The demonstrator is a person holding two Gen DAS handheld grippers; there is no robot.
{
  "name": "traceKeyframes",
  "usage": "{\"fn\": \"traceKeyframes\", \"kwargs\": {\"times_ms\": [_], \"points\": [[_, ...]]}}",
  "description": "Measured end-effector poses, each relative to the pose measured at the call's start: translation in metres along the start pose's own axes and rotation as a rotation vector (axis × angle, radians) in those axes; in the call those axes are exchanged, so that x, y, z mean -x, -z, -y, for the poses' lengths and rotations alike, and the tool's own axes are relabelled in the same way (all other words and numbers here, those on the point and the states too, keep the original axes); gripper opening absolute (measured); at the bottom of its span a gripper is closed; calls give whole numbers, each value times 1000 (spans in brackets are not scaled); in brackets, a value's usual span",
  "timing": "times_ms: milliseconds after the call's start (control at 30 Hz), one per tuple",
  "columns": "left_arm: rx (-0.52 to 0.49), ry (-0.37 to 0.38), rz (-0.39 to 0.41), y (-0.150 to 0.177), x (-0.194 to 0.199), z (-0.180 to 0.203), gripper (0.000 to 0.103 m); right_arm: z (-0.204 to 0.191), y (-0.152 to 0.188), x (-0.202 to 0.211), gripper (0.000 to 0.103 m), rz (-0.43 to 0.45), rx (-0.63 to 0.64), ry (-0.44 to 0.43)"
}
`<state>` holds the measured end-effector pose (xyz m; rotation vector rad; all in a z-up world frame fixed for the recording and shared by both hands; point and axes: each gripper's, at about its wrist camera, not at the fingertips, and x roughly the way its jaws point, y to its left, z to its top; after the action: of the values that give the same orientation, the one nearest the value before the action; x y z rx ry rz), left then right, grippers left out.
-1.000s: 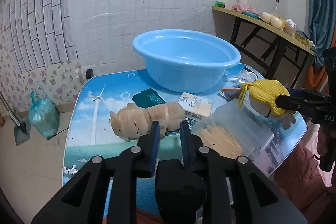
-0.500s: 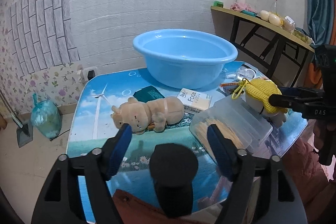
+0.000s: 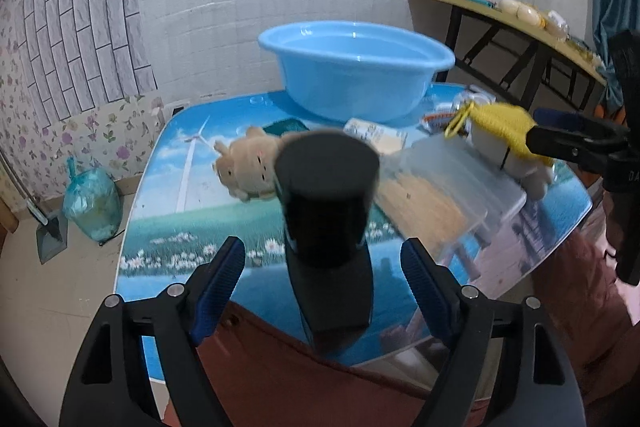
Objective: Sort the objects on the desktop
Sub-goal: 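Carry black bottle with left gripper while right gripper carries doll toward basin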
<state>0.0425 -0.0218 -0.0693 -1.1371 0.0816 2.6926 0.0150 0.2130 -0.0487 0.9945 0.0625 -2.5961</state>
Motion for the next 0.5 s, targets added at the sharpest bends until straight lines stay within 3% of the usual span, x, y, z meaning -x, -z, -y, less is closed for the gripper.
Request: {"fn": "traceKeyframes", "kwargs": {"times_ms": [100,133,200,233,333,400,467,500], "points": [[-7,-5,-16,6,-5,1,79,-2,2,-12,98,-34,15,40],[-5,-1,-15,8,-5,0,74,-4,3,-14,98,-35,26,55],[5,15,-20,9,-6,-3,29,-5,4,-19,98,-44,45,78],[9,20,-25,9,-7,-5,24,-6,5,-22,98,-52,55,90],[4,21,-21,9,-7,-5,21,-6,7,-28,98,-79,76,123],[1,21,-15,10,-6,-4,21,-2,7,-30,92,-84,54,122],[0,21,-7,8,-4,-3,21,6,6,-29,58,-78,17,119],[1,23,1,7,-3,-3,21,12,6,-28,58,-80,-11,91]]}}
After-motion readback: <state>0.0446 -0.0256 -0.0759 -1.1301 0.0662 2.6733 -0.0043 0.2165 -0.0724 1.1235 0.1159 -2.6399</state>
